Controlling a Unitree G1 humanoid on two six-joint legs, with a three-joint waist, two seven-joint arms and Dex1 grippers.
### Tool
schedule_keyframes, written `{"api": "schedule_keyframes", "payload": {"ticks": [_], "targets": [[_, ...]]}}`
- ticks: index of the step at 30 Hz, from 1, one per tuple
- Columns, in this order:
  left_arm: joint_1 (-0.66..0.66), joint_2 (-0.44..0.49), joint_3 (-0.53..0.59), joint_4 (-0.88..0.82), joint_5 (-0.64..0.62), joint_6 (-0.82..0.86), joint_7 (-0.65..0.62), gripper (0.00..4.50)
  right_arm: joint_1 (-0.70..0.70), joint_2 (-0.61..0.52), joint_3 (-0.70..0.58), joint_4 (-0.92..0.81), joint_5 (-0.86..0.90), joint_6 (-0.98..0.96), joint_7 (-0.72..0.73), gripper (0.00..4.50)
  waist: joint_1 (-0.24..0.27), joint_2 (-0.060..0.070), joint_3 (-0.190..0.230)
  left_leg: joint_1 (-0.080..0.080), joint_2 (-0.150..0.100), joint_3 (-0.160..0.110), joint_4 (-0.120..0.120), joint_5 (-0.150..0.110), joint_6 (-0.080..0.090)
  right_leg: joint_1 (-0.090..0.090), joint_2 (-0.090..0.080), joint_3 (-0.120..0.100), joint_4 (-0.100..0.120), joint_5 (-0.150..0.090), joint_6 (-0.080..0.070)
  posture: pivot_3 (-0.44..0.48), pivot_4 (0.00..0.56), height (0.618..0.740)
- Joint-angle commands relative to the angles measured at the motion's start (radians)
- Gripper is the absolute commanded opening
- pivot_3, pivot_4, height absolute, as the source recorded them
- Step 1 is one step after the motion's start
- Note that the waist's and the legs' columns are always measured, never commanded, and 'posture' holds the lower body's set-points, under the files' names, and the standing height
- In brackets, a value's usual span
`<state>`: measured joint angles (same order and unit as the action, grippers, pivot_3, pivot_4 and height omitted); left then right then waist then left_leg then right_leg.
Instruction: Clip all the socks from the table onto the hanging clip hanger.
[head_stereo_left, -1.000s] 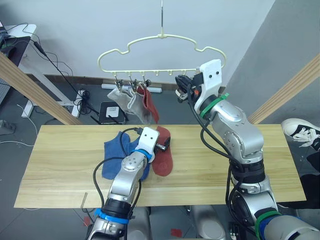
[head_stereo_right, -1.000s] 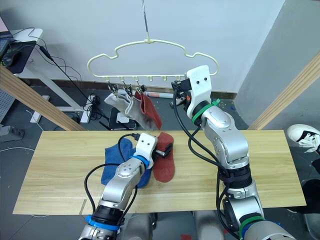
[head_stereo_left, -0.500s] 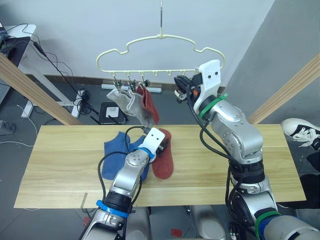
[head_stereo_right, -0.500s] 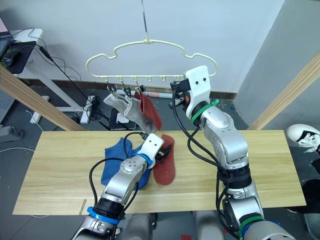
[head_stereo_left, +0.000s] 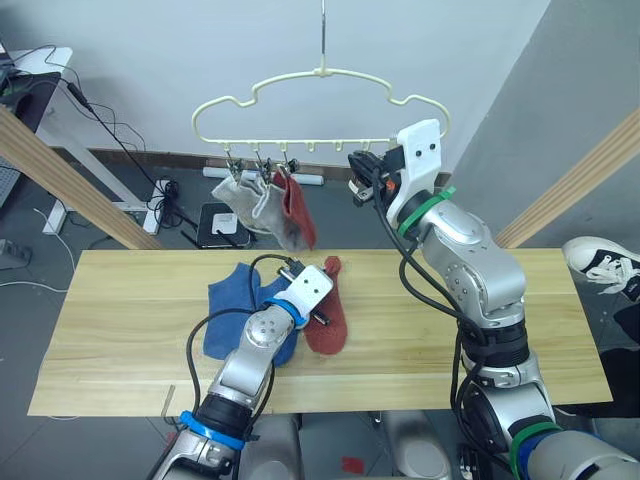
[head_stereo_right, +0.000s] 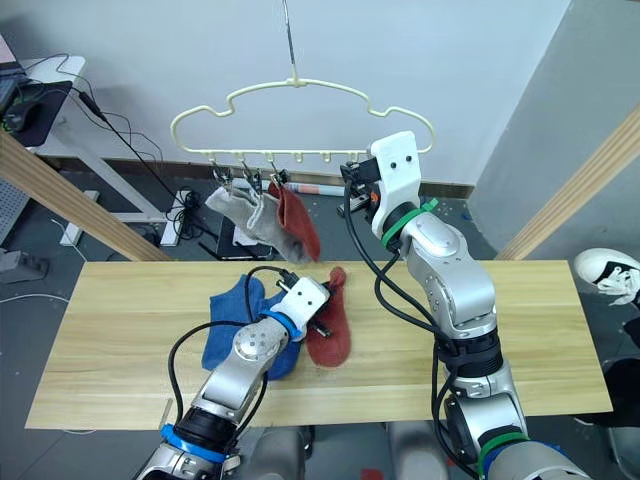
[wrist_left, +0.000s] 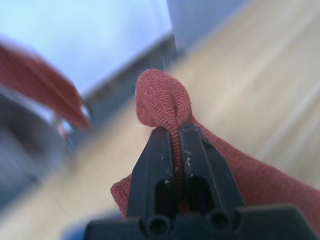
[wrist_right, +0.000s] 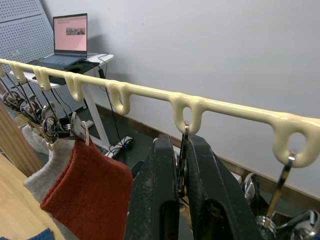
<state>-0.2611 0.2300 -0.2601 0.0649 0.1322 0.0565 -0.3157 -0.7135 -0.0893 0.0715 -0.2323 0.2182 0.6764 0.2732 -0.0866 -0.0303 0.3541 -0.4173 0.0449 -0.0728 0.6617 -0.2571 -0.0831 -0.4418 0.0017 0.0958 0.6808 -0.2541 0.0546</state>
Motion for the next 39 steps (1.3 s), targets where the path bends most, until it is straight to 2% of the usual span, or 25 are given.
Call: {"api": "schedule_keyframes", "payload": {"ticks": [1, 13, 39], "targets": [[-0.001, 0.002, -0.021, -0.068, 0.038, -0.139, 0.017, 0.01, 0.003, 0.005, 0.004, -0.048, 0.01, -0.004, -0.004, 0.0, 0.0, 0.0, 0.0, 0.0, 0.0, 0.0, 0.0, 0.0, 0.0, 0.0, 0.0, 0.0, 0.0, 0.0, 0.0, -0.119, 0.335, 0.74], [-0.104, 0.008, -0.006, 0.013, 0.149, -0.384, 0.119, 0.01, 0.004, 0.009, 0.006, -0.055, 0.019, 0.005, 0.001, 0.0, -0.001, 0.0, 0.0, 0.0, 0.0, 0.0, 0.0, 0.0, 0.0, 0.0, 0.0, 0.0, 0.0, 0.0, 0.0, -0.122, 0.329, 0.74], [-0.172, 0.004, 0.027, 0.088, 0.157, -0.482, 0.145, 0.01, 0.009, 0.009, 0.01, -0.062, 0.027, 0.037, 0.007, 0.0, -0.001, 0.0, 0.0, 0.0, 0.0, 0.0, 0.0, 0.0, 0.0, 0.0, 0.0, 0.0, 0.0, 0.0, 0.0, -0.12, 0.33, 0.74]]}}
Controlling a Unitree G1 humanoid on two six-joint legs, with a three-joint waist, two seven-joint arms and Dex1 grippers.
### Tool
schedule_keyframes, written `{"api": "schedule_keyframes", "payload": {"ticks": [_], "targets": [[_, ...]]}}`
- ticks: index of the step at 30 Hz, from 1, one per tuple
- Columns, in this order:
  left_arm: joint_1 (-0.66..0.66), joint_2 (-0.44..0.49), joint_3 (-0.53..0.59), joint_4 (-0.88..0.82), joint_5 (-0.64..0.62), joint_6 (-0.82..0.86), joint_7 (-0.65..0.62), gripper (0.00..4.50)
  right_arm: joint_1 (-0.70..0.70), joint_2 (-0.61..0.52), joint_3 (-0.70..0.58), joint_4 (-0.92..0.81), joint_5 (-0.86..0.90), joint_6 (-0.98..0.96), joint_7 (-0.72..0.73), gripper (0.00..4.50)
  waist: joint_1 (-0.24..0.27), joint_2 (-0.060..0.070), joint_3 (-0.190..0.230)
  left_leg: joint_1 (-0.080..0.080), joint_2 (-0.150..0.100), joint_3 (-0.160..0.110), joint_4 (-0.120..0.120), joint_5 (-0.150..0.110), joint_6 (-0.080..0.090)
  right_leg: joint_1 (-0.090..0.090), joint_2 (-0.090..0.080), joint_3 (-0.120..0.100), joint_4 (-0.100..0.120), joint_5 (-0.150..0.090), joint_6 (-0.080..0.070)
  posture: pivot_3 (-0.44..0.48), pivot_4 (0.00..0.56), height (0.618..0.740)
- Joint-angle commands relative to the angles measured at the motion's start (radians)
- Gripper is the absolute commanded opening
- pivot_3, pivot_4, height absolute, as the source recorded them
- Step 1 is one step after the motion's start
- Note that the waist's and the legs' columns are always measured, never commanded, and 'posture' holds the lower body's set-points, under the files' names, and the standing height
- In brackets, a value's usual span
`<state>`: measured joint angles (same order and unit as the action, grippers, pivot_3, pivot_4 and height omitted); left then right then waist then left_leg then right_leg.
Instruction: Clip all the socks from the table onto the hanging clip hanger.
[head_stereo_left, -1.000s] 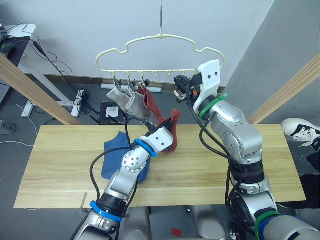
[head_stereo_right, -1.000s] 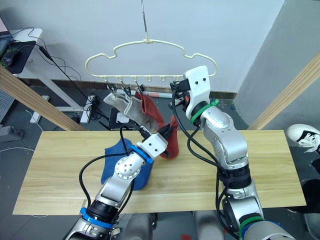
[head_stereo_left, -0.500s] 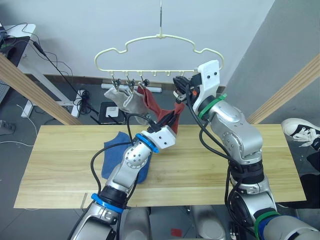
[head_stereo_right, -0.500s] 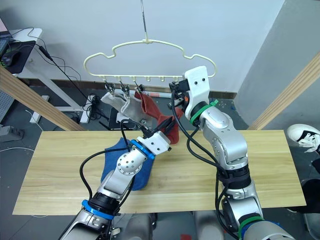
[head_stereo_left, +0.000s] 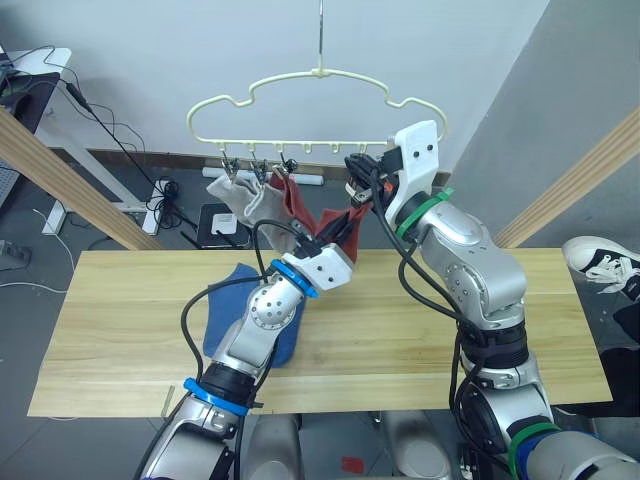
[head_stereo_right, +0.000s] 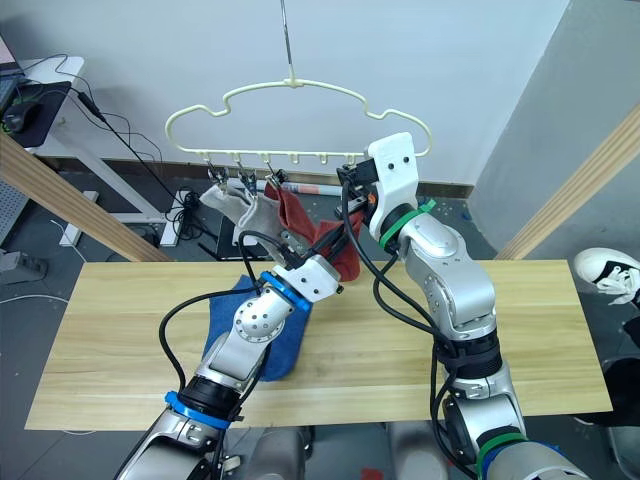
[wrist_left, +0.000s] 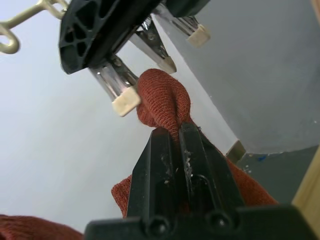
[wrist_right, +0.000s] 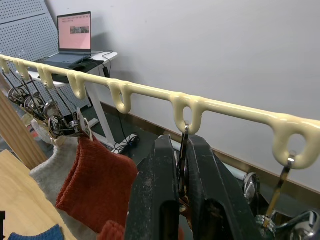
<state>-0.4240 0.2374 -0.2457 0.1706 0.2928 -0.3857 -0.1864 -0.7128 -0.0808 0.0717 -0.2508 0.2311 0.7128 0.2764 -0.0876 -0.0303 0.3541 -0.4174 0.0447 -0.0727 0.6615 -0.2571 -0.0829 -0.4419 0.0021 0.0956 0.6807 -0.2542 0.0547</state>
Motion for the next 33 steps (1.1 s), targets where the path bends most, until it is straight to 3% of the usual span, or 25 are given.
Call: {"api": "schedule_keyframes", "payload": {"ticks": [1, 14, 23, 25, 33], "targets": [[-0.01, -0.003, 0.014, -0.016, -0.002, -0.042, 0.019, 0.01, 0.008, 0.001, 0.01, -0.043, 0.014, 0.002, 0.004, 0.0, 0.0, 0.0, 0.0, 0.0, 0.0, 0.0, 0.0, 0.0, 0.0, 0.0, 0.0, 0.0, 0.0, 0.0, 0.0, -0.12, 0.33, 0.74], [-0.033, -0.013, 0.022, 0.005, 0.008, -0.041, 0.033, 0.01, 0.012, 0.007, 0.005, -0.05, 0.029, 0.032, 0.003, 0.0, 0.0, 0.0, 0.0, 0.0, 0.0, 0.0, 0.0, 0.0, 0.0, 0.0, 0.0, 0.0, 0.0, 0.0, 0.0, -0.116, 0.333, 0.74], [-0.037, -0.027, 0.014, 0.013, -0.003, -0.01, 0.017, 0.0, 0.027, 0.008, -0.008, -0.099, 0.058, 0.068, -0.001, 3.14, 0.001, 0.0, 0.0, 0.0, 0.0, 0.0, 0.0, 0.0, 0.0, 0.0, 0.0, 0.0, 0.0, 0.0, 0.0, -0.114, 0.336, 0.74], [-0.027, -0.032, 0.013, 0.006, -0.031, -0.009, -0.005, 0.0, 0.038, -0.005, -0.003, -0.127, 0.058, 0.076, 0.006, 3.14, 0.001, 0.0, 0.0, 0.0, 0.0, 0.0, 0.0, 0.0, 0.0, 0.0, 0.0, 0.0, 0.0, 0.0, 0.0, -0.117, 0.337, 0.74], [0.024, -0.025, 0.025, -0.045, -0.134, 0.041, -0.108, 2.26, 0.091, -0.075, 0.03, -0.225, 0.048, 0.09, 0.028, 3.18, 0.0, 0.0, 0.0, 0.0, 0.0, 0.0, 0.0, 0.0, 0.0, 0.0, 0.0, 0.0, 0.0, 0.0, 0.0, -0.123, 0.341, 0.74]]}}
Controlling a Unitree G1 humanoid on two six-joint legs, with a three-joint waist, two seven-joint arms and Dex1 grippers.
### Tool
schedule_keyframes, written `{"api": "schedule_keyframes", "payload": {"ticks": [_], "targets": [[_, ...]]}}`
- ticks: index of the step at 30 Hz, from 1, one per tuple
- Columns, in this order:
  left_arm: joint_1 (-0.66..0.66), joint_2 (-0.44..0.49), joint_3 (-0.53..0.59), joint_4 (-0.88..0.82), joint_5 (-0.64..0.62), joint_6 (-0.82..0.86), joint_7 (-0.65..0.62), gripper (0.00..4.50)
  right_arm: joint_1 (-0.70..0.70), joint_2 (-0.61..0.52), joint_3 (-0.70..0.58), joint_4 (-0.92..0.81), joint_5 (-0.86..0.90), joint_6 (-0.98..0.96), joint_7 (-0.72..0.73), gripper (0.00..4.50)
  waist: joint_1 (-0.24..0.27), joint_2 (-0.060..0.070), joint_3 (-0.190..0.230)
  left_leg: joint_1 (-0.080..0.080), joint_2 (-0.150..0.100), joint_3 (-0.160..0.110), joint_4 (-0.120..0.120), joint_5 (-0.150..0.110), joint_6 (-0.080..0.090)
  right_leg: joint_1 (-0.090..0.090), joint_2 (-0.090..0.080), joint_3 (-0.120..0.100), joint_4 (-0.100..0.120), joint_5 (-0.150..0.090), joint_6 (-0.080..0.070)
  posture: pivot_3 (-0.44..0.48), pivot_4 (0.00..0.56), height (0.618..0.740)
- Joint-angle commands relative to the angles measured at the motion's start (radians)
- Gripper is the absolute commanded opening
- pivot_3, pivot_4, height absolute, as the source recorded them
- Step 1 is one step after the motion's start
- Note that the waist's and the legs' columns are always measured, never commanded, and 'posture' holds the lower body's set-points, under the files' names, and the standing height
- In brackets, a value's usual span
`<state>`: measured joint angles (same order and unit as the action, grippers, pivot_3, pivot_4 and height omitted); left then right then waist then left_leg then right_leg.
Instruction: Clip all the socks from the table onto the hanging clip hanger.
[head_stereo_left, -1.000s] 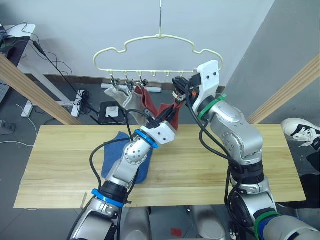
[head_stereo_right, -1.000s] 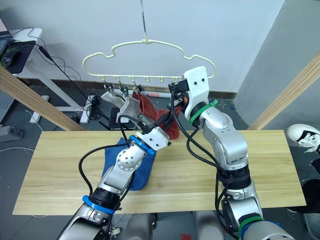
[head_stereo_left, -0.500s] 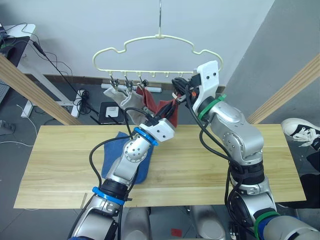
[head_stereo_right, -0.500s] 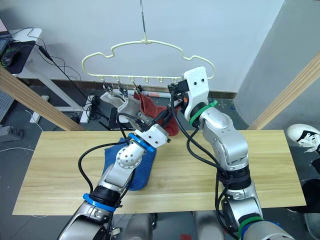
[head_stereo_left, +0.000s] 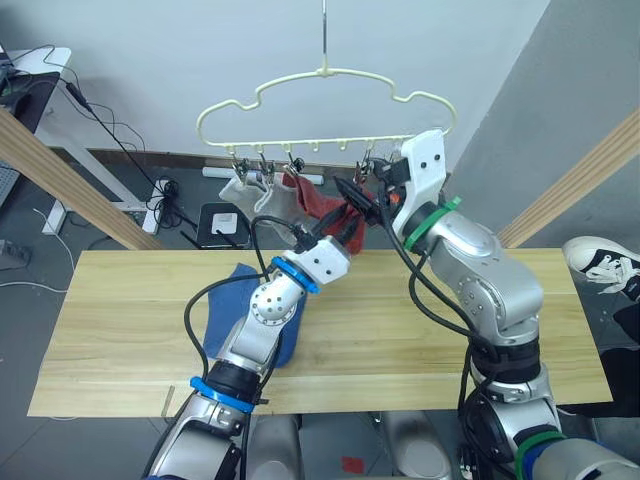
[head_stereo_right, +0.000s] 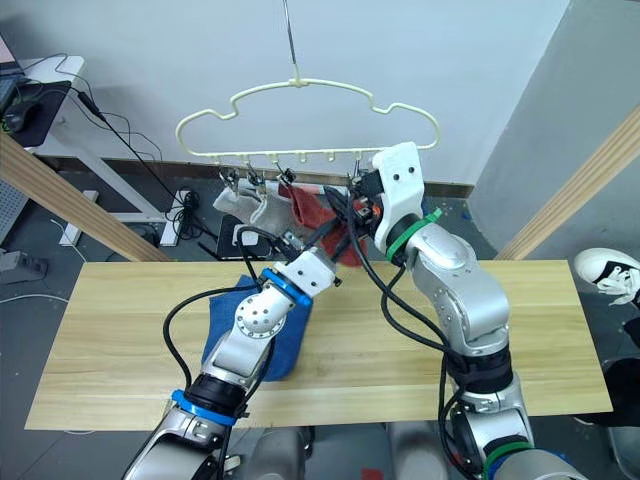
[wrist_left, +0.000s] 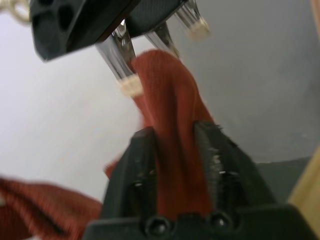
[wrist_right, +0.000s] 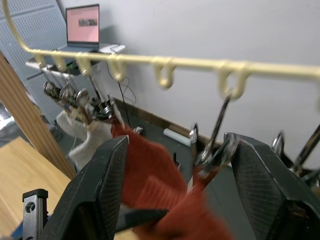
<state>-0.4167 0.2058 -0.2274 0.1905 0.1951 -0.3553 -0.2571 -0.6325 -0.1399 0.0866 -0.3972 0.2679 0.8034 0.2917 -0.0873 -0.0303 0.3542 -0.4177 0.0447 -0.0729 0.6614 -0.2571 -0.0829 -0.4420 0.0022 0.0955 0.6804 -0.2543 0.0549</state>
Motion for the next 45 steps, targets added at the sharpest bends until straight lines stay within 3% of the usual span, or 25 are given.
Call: {"api": "schedule_keyframes", "payload": {"ticks": [1, 10, 14, 21, 24, 27, 45], "targets": [[0.026, 0.012, 0.011, -0.082, -0.061, 0.024, -0.06, 2.5, 0.019, -0.03, 0.017, -0.096, 0.01, 0.002, 0.016, 3.18, 0.0, 0.0, 0.0, 0.0, 0.0, 0.0, 0.0, 0.0, 0.0, 0.0, 0.0, 0.0, 0.0, 0.0, 0.0, -0.123, 0.341, 0.74], [0.101, 0.095, 0.064, -0.317, -0.311, 0.258, -0.269, 2.5, 0.092, -0.115, -0.005, -0.233, 0.013, 0.016, 0.022, 3.18, -0.001, 0.0, 0.0, 0.0, 0.0, 0.0, 0.0, 0.0, 0.0, 0.0, 0.0, 0.0, 0.0, 0.0, 0.0, -0.13, 0.337, 0.74], [0.12, 0.186, 0.133, -0.487, -0.555, 0.51, -0.393, 2.5, 0.112, -0.102, -0.024, -0.249, -0.019, -0.009, -0.036, 3.18, -0.002, 0.0, 0.0, 0.0, 0.001, 0.0, 0.0, 0.0, 0.0, 0.0, 0.001, 0.0, 0.0, 0.0, 0.001, -0.135, 0.337, 0.74], [0.074, 0.29, 0.244, -0.617, -0.78, 0.799, -0.412, 2.5, 0.125, -0.06, -0.034, -0.212, -0.042, -0.04, -0.105, 3.18, -0.001, 0.0, 0.0, 0.0, 0.001, 0.0, 0.0, 0.0, 0.0, 0.0, 0.001, 0.001, -0.001, -0.001, 0.001, -0.109, 0.329, 0.74], [0.044, 0.309, 0.263, -0.631, -0.802, 0.844, -0.407, 2.53, 0.124, -0.044, -0.043, -0.193, -0.045, -0.045, -0.122, 2.82, 0.0, 0.0, 0.0, 0.0, 0.001, 0.0, 0.0, 0.0, 0.0, 0.0, 0.001, 0.0, -0.001, -0.001, 0.001, -0.104, 0.329, 0.74], [0.02, 0.311, 0.267, -0.627, -0.797, 0.856, -0.4, 2.53, 0.117, -0.038, -0.044, -0.173, -0.052, -0.052, -0.129, 1.96, 0.0, 0.0, 0.0, 0.0, 0.001, 0.0, 0.0, 0.0, 0.0, 0.0, 0.001, 0.001, -0.001, -0.001, 0.001, -0.104, 0.328, 0.74], [-0.007, 0.299, 0.246, -0.593, -0.72, 0.829, -0.416, 2.53, 0.072, -0.015, -0.048, -0.066, -0.087, -0.079, -0.166, 1.96, 0.001, 0.0, 0.0, 0.0, 0.001, 0.0, -0.001, 0.0, 0.0, -0.001, 0.001, 0.001, -0.001, -0.001, 0.001, -0.106, 0.326, 0.74]]}}
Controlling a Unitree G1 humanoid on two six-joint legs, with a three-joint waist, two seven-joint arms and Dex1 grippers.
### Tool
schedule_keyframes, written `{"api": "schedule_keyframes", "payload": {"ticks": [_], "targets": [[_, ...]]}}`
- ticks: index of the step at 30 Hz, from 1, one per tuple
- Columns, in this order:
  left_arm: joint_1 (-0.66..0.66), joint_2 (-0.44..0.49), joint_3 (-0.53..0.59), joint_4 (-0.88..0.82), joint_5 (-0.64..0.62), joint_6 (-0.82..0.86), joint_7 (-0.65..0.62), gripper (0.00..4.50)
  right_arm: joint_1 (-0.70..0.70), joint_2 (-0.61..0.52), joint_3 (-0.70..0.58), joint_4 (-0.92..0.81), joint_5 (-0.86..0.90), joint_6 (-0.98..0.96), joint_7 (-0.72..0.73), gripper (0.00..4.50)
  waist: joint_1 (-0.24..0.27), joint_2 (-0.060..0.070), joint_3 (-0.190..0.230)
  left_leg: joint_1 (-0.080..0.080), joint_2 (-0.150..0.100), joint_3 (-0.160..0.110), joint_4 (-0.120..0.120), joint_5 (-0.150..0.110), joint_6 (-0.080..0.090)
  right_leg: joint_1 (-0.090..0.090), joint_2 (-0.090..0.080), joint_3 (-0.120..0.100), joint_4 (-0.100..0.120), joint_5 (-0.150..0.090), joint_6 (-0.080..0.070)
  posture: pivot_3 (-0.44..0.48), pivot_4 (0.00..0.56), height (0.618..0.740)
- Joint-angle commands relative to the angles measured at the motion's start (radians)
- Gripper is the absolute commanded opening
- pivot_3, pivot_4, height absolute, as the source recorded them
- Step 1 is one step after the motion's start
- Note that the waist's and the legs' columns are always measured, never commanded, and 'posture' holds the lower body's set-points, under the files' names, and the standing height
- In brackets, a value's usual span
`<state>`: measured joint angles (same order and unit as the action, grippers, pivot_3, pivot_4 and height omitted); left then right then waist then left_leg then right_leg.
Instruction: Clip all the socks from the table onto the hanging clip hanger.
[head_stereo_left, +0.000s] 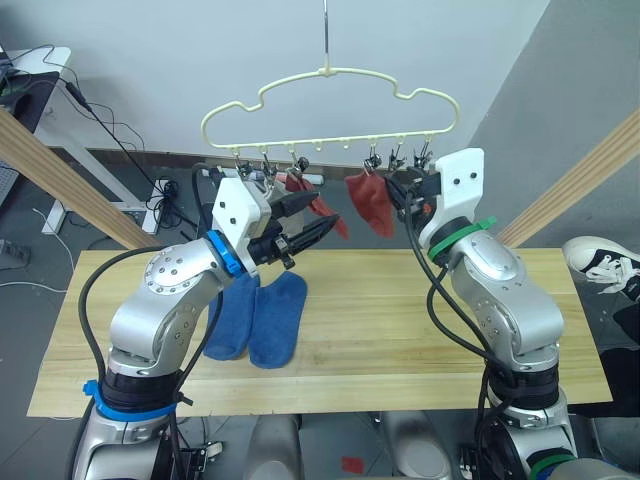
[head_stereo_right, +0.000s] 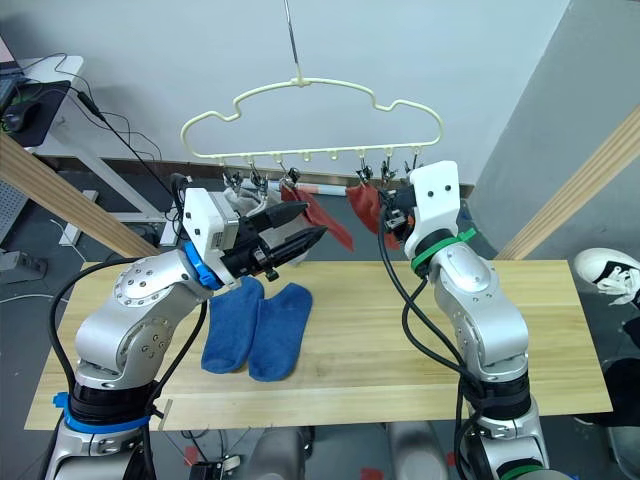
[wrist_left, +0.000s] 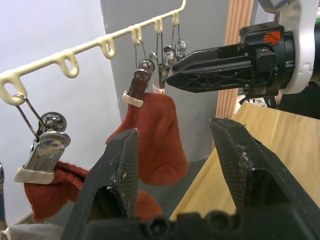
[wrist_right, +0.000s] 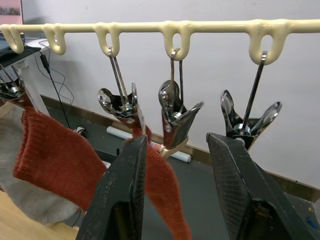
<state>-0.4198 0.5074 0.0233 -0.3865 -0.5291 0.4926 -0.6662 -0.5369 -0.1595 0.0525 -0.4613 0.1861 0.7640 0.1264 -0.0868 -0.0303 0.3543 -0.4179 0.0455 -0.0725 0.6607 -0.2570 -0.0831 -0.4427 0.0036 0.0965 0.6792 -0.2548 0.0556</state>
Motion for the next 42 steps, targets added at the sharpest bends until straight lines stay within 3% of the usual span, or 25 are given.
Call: {"api": "schedule_keyframes", "payload": {"ticks": [1, 11, 27, 42], "targets": [[-0.005, -0.003, -0.005, -0.015, 0.007, -0.02, -0.008, 2.53, -0.03, 0.006, -0.014, 0.012, -0.007, -0.048, 0.0, 1.96, 0.0, 0.0, 0.0, 0.0, 0.0, 0.0, 0.0, 0.0, 0.0, 0.0, 0.0, 0.0, 0.0, 0.0, 0.0, -0.104, 0.325, 0.74], [-0.008, -0.009, -0.011, -0.012, 0.026, -0.025, -0.008, 2.53, -0.084, 0.016, -0.008, 0.129, -0.046, -0.141, -0.012, 1.96, 0.001, 0.0, 0.0, 0.0, 0.0, 0.0, 0.0, 0.0, 0.0, 0.0, 0.0, 0.0, 0.0, 0.0, 0.0, -0.094, 0.323, 0.74], [0.001, -0.009, -0.021, -0.011, 0.044, -0.037, -0.021, 2.53, -0.038, -0.048, -0.03, 0.102, -0.073, -0.139, 0.005, 1.96, 0.0, 0.0, 0.0, 0.0, 0.0, 0.0, 0.0, 0.0, 0.0, 0.0, 0.0, 0.0, 0.0, 0.0, 0.0, -0.102, 0.325, 0.74], [0.0, -0.016, -0.021, 0.0, 0.052, -0.046, -0.029, 2.53, -0.084, 0.029, -0.021, 0.106, -0.023, -0.107, 0.016, 1.96, 0.0, 0.0, 0.0, 0.0, 0.0, 0.0, 0.0, 0.0, 0.0, 0.0, 0.0, 0.0, 0.0, 0.0, 0.0, -0.098, 0.325, 0.74]]}}
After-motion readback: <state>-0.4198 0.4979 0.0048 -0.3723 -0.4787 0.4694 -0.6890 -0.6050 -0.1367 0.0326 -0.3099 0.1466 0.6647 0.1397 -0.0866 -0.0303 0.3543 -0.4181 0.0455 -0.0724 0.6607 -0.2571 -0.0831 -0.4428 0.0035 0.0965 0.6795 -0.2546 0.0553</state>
